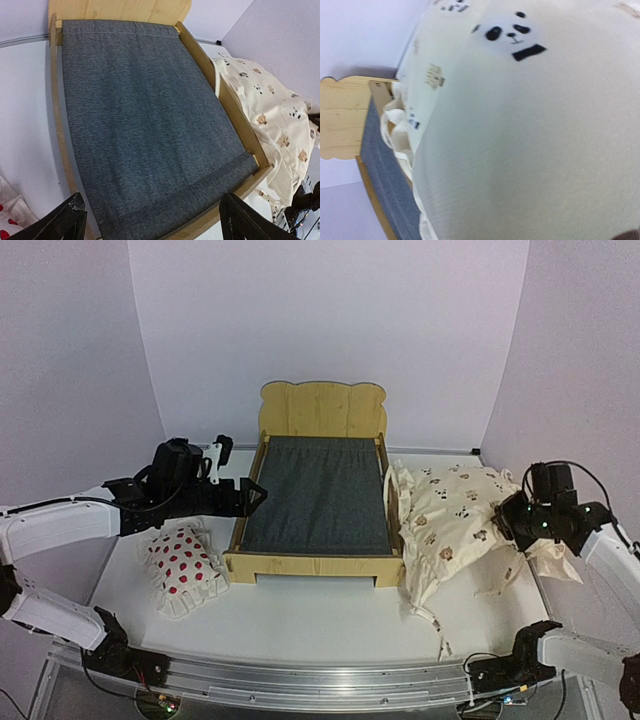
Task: Set up the pet bed
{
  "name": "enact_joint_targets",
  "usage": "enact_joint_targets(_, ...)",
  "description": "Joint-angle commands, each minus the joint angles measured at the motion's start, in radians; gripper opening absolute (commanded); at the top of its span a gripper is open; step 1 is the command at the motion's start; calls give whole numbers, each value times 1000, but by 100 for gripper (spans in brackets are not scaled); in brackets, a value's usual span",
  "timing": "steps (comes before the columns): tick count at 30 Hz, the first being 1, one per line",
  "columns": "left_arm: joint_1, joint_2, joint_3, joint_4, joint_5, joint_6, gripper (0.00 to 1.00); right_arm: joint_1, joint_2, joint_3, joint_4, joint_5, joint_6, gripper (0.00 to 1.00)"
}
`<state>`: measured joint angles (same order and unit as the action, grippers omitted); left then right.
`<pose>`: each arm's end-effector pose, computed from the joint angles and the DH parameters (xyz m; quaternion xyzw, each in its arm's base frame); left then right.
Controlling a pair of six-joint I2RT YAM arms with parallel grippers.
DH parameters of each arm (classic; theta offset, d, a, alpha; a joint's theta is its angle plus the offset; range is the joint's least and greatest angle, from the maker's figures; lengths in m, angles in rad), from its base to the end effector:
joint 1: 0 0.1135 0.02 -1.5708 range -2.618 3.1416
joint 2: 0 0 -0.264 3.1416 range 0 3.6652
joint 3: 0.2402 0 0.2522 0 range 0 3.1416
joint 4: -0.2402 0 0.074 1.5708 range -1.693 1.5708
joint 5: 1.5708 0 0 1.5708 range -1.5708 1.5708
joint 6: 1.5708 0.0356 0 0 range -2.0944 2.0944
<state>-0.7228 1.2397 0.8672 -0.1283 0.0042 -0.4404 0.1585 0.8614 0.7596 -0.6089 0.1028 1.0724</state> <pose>0.2101 -0.1855 0.2773 0.1221 0.8516 -0.2816 0.4250 0.1791 0.0249 0.2772 0.4197 0.8052 0.2022 0.3669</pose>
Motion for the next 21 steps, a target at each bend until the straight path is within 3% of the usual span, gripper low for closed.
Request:
enact_joint_targets(1, -45, 25, 68, 56, 34, 13, 93, 1, 104, 198, 179, -44, -32, 0)
enact_joint_targets(7, -53, 53, 93, 95, 93, -11, 93, 1, 318, 448, 391, -91, 14, 0)
enact_joint_targets(15, -55, 80, 117, 144, 125, -31, 93, 52, 635, 916, 515, -198, 120, 0)
enact_joint_targets(18, -55, 81, 119, 167, 140, -40, 93, 149, 624, 971, 519, -139, 39, 0)
enact_joint_targets(21, -55, 69, 118, 170, 140, -44, 93, 231, 560, 882, 557, -105, -6, 0)
